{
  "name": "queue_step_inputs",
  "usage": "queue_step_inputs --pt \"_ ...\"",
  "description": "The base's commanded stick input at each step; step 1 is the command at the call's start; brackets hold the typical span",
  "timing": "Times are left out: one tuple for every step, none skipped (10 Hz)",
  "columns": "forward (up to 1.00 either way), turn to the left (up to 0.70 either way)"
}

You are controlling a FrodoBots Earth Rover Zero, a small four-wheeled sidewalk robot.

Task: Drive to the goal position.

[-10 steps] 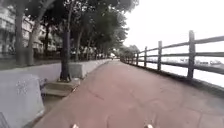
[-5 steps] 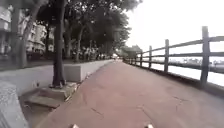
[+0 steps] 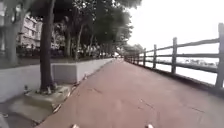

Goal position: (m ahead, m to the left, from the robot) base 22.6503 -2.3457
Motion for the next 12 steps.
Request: queue_step_inputs --pt "0.85 -0.34" --pt "0.85 -0.34" --pt "0.85 -0.12" --pt "0.85 -0.02" --pt "0.85 -0.26" --pt "0.85 -0.34" --pt "0.85 -0.34" --pt "0.85 -0.34" --pt "0.85 -0.34" --pt "0.85 -0.01" --pt "0.85 0.0" --pt "0.85 0.0"
